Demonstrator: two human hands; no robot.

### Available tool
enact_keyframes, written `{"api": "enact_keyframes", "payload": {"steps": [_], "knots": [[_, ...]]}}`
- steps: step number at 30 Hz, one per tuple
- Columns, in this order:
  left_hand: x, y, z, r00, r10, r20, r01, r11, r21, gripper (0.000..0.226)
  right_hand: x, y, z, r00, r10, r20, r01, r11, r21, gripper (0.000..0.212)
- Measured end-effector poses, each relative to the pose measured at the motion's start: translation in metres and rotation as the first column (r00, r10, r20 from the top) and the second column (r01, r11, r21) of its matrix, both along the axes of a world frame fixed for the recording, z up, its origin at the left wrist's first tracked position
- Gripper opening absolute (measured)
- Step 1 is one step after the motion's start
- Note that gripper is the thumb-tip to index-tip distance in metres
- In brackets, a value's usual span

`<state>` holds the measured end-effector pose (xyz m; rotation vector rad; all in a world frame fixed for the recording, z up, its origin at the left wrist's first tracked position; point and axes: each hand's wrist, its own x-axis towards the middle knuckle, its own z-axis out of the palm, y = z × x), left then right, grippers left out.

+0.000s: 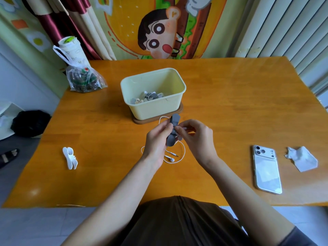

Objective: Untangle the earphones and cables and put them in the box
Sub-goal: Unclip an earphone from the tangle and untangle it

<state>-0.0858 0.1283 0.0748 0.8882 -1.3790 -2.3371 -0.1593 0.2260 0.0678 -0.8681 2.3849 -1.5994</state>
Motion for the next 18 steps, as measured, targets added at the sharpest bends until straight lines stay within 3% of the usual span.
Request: {"api": "enact_keyframes", "payload": {"steps": [7, 18], "knots": [[-0.0026, -0.0045, 0.0007, 0.985, 0.133, 0.108, -0.146, 0.981, 0.125, 0.017, 0.0044, -0.0001, 0.0025, 0.999, 0.000, 0.050, 0.003, 0.998, -0.062, 0.008], [-0.0022, -0.0036, -0.0008, 0.986, 0.138, 0.092, -0.145, 0.986, 0.080, 0.008, 0.0032, -0.0009, 0.0008, 1.000, -0.008, 0.013, 0.008, 1.000, -0.012, 0.002]]}}
